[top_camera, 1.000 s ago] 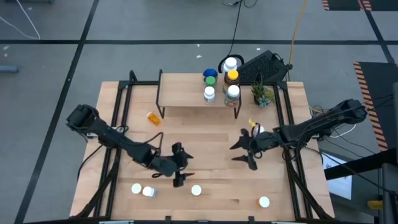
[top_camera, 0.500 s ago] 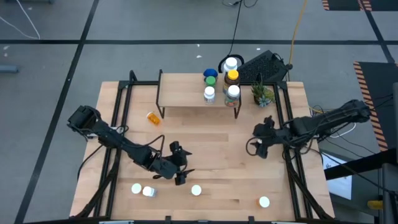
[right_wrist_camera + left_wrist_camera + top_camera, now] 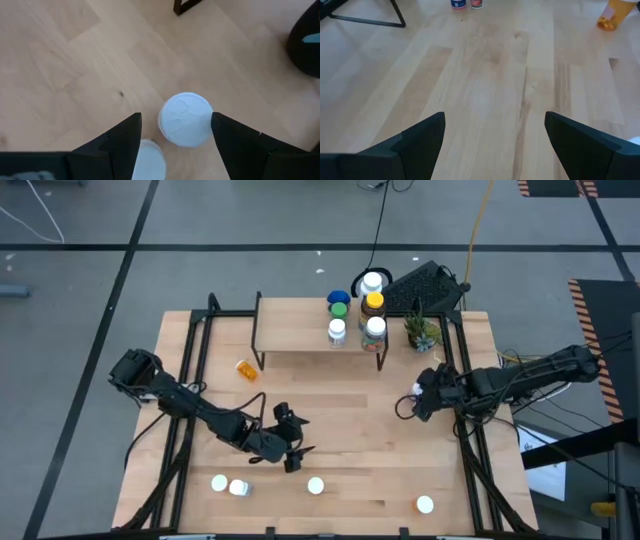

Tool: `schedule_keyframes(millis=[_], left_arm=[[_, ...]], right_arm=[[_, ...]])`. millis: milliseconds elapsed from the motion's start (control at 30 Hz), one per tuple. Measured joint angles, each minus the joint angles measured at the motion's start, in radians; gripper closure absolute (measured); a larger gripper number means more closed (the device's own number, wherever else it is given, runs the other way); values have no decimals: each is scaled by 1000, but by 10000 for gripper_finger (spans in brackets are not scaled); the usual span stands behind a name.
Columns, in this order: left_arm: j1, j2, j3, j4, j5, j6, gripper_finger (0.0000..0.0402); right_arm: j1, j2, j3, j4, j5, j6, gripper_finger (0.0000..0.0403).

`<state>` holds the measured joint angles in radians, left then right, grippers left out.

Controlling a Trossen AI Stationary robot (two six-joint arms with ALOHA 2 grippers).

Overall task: Pick and place medicine bottles onto shelf by color
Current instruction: Put the pink pill bottle on the shelf

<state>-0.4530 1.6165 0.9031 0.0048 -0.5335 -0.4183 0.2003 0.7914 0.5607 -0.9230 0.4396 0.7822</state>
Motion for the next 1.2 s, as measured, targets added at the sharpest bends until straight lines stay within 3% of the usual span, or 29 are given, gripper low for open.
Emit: schedule_keyframes(millis=[333, 467, 600, 800, 967, 1200], left_arm=[[19, 0, 0, 7, 0, 28, 55], [27, 0, 0, 7, 0, 29, 55], [28, 0, 0, 7, 0, 32, 55], [27, 0, 1, 7, 0, 24, 55], [27, 0, 1, 7, 8, 25, 55], [39, 0, 1, 24, 9, 40, 55]], right_arm=[[-52, 0, -33, 36, 3, -7, 146], [-51, 0, -33, 68, -13, -40, 155], [-50, 0, -33, 185, -98, -101, 169], [-59, 6, -33, 224, -75, -160, 175], [-62, 87, -33, 265, -178, -260, 162], [-63, 273, -21, 320, -212, -435, 128]])
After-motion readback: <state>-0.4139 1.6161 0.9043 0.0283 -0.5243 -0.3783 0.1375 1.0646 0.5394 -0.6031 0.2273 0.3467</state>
